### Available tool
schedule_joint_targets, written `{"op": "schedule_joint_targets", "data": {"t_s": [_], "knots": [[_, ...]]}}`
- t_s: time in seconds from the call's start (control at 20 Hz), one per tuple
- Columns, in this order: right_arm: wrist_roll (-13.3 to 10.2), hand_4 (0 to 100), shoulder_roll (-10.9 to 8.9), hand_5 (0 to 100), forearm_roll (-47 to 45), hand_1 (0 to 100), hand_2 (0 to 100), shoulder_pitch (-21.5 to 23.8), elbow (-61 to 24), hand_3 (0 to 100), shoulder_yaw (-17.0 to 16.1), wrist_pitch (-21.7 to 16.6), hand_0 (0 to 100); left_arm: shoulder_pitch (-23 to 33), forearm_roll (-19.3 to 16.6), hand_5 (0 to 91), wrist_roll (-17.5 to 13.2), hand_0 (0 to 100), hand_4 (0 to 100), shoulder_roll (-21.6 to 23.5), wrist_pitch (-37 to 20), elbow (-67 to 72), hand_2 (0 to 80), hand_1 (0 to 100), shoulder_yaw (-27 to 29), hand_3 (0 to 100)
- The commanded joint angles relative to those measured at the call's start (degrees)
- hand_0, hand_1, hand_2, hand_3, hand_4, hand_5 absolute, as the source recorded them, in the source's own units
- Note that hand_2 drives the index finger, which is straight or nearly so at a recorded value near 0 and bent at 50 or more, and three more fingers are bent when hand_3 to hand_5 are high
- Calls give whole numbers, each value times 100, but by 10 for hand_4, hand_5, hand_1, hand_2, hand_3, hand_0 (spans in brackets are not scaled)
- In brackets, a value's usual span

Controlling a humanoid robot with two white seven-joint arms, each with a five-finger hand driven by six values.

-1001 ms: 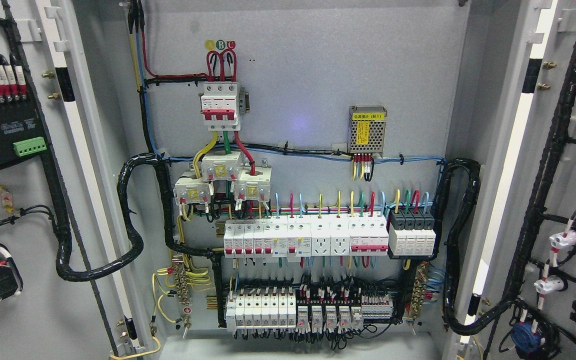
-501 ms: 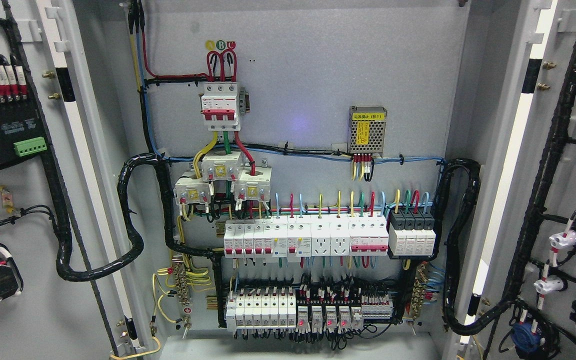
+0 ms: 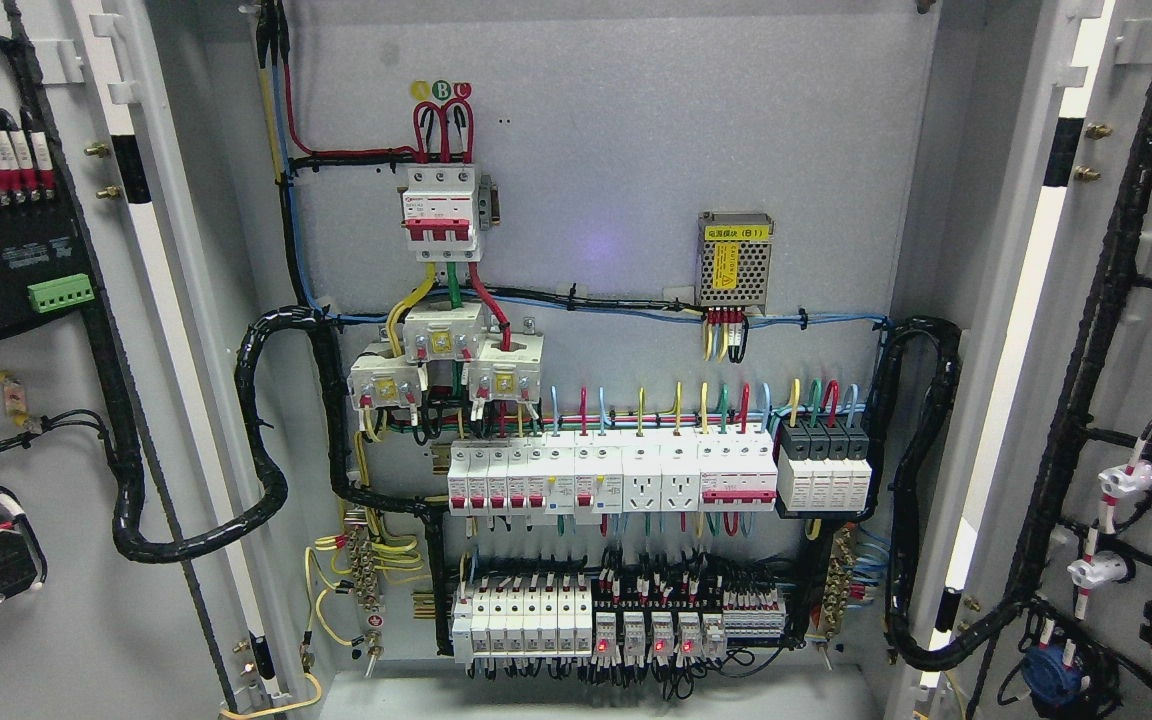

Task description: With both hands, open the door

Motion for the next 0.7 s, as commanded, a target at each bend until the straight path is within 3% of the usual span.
{"op": "schedule_joint_targets", "data": {"t_s": [0.0,0.15,0.35,0.65], "knots": [[-21,0,251,0,30,0,0,-348,2350,0,-5,525,191,-733,-64,0,4,0,0,-214,2,3467,0,0,-97,0],[-99,0,286,0,39,0,0,-348,2367,0,-5,738,191,-874,-309,0,4,0,0,-249,2,3732,0,0,-71,0],[-696,0,286,0,704,0,0,-348,2394,0,4,1193,191,-1146,-801,0,4,0,0,-486,2,4503,0,0,-44,0],[-864,0,286,0,1611,0,0,-348,2394,0,3,1967,191,-1446,-829,0,65,0,0,-557,19,5340,0,0,-27,0]]}}
